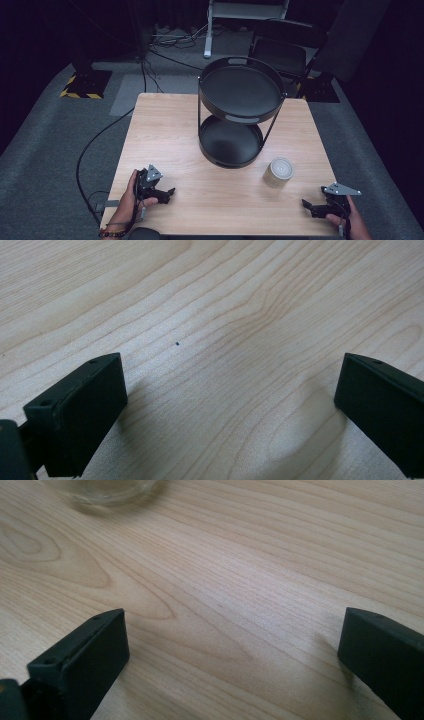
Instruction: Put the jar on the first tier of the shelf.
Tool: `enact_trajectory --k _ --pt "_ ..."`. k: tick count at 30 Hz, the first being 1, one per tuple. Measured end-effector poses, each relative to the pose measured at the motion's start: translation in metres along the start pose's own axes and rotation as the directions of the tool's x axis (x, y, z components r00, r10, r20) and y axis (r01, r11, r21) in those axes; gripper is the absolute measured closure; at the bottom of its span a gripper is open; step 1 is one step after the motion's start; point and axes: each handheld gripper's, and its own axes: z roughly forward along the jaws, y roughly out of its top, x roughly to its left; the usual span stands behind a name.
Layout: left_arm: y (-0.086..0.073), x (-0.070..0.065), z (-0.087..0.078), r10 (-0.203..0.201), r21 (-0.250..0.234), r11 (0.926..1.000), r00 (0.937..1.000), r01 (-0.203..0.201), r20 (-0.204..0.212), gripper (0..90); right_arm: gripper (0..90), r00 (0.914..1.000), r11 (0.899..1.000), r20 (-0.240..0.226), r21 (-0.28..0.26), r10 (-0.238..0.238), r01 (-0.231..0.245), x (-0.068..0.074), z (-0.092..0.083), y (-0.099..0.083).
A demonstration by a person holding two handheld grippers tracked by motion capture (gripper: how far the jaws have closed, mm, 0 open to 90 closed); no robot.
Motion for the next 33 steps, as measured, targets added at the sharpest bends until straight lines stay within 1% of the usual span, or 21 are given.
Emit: enact_trajectory --k 11,15,22,27,31,33 --pt "0.0000 -0.0001 0.0000 0.000 0.000 1.0000 1.0000 0.000 -0.001 0.0 0.0 1.0000 1.000 0.001 0.001 0.002 -0.002 0.0003 -0.0002 -0.0002" --pt "0.0000 0.0000 0.0000 0.000 0.000 1.0000 1.0000 0.000 0.000 0.1 0.0 1.0000 1.000 -0.005 0.001 -0.005 0.005 -0.0006 -0.0006 -0.0005" --pt "0.0000 -0.0001 0.0000 0.000 0.000 1.0000 1.0000 0.000 -0.001 0.0 0.0 1.0000 1.000 -0.006 0.014 -0.005 0.005 -0.0016 -0.0014 0.0001" --pt "0.0000 0.0000 0.0000 0.000 0.000 1.0000 1.0000 0.000 0.000 0.1 0.3 1.0000 0.999 0.005 0.032 -0.003 0.002 -0.0011 -0.0024 0.0017" --pt "0.0000 0.0000 0.0000 0.000 0.000 1.0000 1.0000 0.000 -0.001 0.1 2.4 0.9994 0.999 0.030 0.043 -0.018 0.016 -0.0004 -0.0045 0.0041" --pt "0.0000 -0.0001 0.0000 0.000 0.000 1.0000 1.0000 0.000 -0.001 0.1 2.4 0.9993 0.999 0.028 0.044 -0.025 0.024 0.0003 -0.0055 0.0052"
